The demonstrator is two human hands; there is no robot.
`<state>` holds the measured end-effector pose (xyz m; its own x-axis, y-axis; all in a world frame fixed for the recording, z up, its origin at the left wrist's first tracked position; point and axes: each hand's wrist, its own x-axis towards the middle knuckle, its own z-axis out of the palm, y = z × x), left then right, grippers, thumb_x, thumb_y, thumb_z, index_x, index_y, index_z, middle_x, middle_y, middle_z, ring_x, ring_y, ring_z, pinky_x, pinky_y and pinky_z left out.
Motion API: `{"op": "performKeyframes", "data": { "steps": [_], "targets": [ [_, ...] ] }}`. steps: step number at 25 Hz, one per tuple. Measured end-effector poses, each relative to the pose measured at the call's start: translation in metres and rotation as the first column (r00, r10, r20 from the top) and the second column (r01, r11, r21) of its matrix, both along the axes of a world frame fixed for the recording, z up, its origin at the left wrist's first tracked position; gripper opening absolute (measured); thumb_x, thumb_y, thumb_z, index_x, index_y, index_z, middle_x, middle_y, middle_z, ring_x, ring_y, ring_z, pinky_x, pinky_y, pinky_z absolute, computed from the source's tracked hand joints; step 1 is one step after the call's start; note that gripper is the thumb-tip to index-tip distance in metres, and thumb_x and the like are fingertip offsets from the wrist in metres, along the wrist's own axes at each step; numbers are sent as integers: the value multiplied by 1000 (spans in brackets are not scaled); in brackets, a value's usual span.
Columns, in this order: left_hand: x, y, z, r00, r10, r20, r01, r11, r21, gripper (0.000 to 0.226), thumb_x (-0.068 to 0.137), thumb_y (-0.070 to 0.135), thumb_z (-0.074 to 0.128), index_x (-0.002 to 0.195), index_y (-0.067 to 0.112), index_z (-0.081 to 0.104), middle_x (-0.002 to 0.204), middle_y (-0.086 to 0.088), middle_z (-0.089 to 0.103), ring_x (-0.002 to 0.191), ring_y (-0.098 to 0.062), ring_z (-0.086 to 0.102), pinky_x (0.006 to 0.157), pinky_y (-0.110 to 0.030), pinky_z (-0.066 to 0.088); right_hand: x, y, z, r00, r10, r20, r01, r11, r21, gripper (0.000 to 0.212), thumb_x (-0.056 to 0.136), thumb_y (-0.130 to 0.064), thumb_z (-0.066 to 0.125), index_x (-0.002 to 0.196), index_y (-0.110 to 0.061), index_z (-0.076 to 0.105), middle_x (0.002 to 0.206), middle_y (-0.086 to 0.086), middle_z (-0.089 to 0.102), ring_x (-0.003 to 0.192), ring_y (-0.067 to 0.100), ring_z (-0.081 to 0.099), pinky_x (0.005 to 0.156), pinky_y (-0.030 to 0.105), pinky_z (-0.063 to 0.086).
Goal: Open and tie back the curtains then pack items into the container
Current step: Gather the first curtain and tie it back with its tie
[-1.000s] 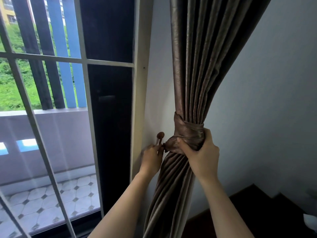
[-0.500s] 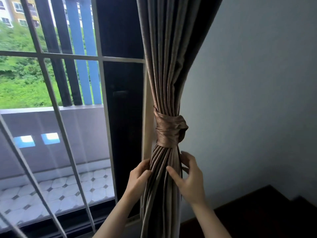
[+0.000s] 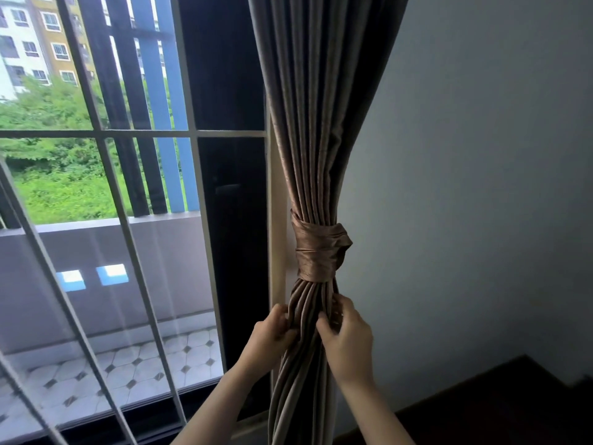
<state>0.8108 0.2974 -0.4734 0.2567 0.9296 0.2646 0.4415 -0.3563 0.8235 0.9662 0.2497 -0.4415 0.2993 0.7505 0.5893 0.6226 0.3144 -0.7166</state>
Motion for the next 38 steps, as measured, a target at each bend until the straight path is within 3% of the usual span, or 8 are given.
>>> {"op": "performKeyframes", "data": {
  "steps": [2,5,8,15,23,29,34,38],
  "targets": [
    [-1,-4,-7,995,96,-19,-94,991,92,5,81,14,59,80,17,55,69,4,63,64,-8,62,63,-32,54,0,3,-3,998,62,4,-62,998,-32,19,84,-14,66,103,-12,67,88,-6,70,79,8,66,71,16,49],
    [-1,-24,-21,972,228,-61,-195,921,336,32,81,5,62,69,24,39,57,18,41,52,-3,43,51,-10,32,3,2,-7,991,130,-20,-130,991,-13,21,83,-16,64,102,-10,69,84,-7,69,77,3,64,71,8,47],
    [3,-38,-33,970,239,-47,-189,860,475,29,77,0,61,73,21,40,60,10,42,52,-5,35,50,-9,26,11,-4,-16,992,119,-37,-117,992,36,28,79,-17,61,104,-8,69,83,-10,64,80,1,60,70,-2,40],
    [-4,-39,-33,979,205,-25,-143,759,635,12,82,7,50,78,18,46,59,-1,47,54,-4,36,53,-8,29,14,8,-22,979,188,-78,-187,982,10,26,79,-14,59,103,-12,68,89,-7,65,83,-11,60,72,5,46],
    [-14,-29,-19,969,196,-151,-122,909,399,33,76,7,57,71,28,31,59,21,34,51,2,38,50,-8,26,-1,9,-9,983,185,-15,-185,978,-99,18,78,-13,67,84,-25,56,81,-13,60,75,6,61,71,26,51],
    [-21,-27,15,956,102,-277,-62,986,152,27,83,34,58,101,16,50,75,3,64,61,-12,61,65,-33,54,-14,-4,-17,996,1,94,-3,1000,16,24,73,2,71,93,-7,62,89,2,55,77,16,56,74,11,33],
    [-4,-15,45,964,192,-184,-144,959,243,24,89,32,59,107,20,49,89,13,59,76,-10,64,69,-25,52,-14,6,-4,993,19,116,-18,1000,-15,24,84,-28,60,93,-10,74,83,3,66,73,17,64,68,15,40],
    [-5,-1,34,952,232,-202,-138,909,393,14,88,27,62,92,13,64,82,7,59,69,-6,56,64,-19,45,-11,21,6,990,28,140,-31,999,17,16,81,-27,73,81,-11,75,71,0,68,63,7,57,64,12,37]
  ]
}}
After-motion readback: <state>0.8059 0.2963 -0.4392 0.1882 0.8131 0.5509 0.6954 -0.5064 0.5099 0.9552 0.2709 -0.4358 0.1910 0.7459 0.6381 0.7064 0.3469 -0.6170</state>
